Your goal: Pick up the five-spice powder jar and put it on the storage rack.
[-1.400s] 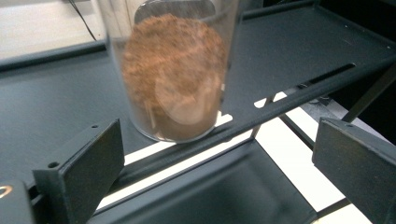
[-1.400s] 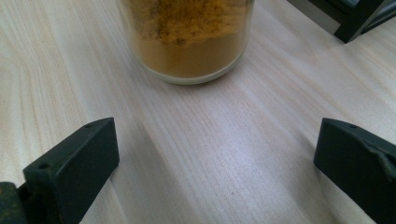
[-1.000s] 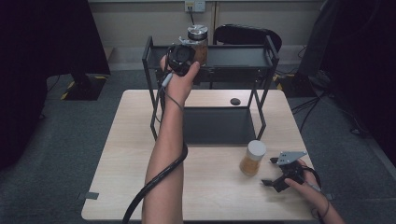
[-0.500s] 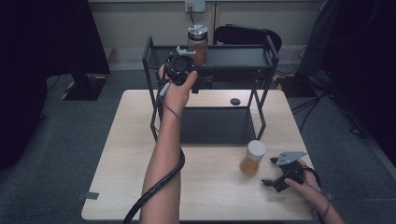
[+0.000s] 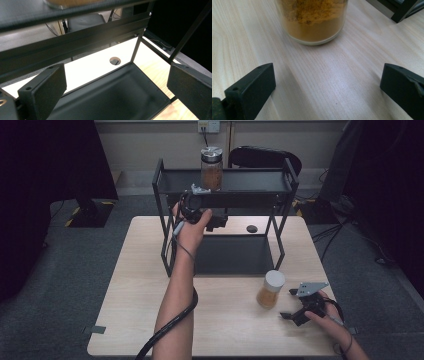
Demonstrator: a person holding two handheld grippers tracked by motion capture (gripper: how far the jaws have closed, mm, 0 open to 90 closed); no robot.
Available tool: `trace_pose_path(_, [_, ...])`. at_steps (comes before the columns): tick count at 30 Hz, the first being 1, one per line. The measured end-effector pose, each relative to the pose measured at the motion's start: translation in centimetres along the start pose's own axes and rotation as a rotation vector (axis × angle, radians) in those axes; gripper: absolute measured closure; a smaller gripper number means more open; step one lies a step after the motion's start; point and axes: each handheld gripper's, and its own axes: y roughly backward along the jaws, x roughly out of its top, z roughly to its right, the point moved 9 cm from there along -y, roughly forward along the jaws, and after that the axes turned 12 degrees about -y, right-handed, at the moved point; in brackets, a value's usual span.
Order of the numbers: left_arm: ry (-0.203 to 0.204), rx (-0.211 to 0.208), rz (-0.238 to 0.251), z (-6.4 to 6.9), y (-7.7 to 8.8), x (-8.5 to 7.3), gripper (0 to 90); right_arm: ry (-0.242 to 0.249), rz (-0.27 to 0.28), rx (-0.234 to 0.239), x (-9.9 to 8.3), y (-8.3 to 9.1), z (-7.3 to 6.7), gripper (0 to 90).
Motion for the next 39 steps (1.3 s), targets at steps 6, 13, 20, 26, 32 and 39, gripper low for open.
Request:
trace_pose_path(6, [0.005, -0.001, 0.004, 0.1, -0.6, -1.2, 2.1, 0.0, 0.0, 0.0, 0.0, 0.0, 0.0, 0.0])
trace_pose_path(13, [0.011, -0.018, -0.007, 0.3, -1.6, -2.8, 2.2, -0.001, -0.001, -0.001, 0.0, 0.0, 0.0, 0.0])
trace_pose_path(20, [0.016, -0.023, -0.013, 0.6, -2.2, -4.2, 2.2, 0.0, -0.001, -0.001, 0.0, 0.0, 0.0, 0.0])
trace_pose_path(26, [0.01, -0.024, -0.018, 0.9, -2.6, -5.2, 2.2, -0.001, 0.0, -0.001, 0.0, 0.0, 0.0, 0.0])
trace_pose_path(32, [0.003, -0.047, -0.015, 1.2, -3.0, -6.2, 2.6, -0.001, 0.0, -0.001, 0.0, 0.0, 0.0, 0.0])
trace_pose_path(39, [-0.014, -0.069, -0.024, 1.7, -3.6, -7.7, 2.7, -0.001, 0.0, -0.001, 0.0, 0.0, 0.0, 0.0])
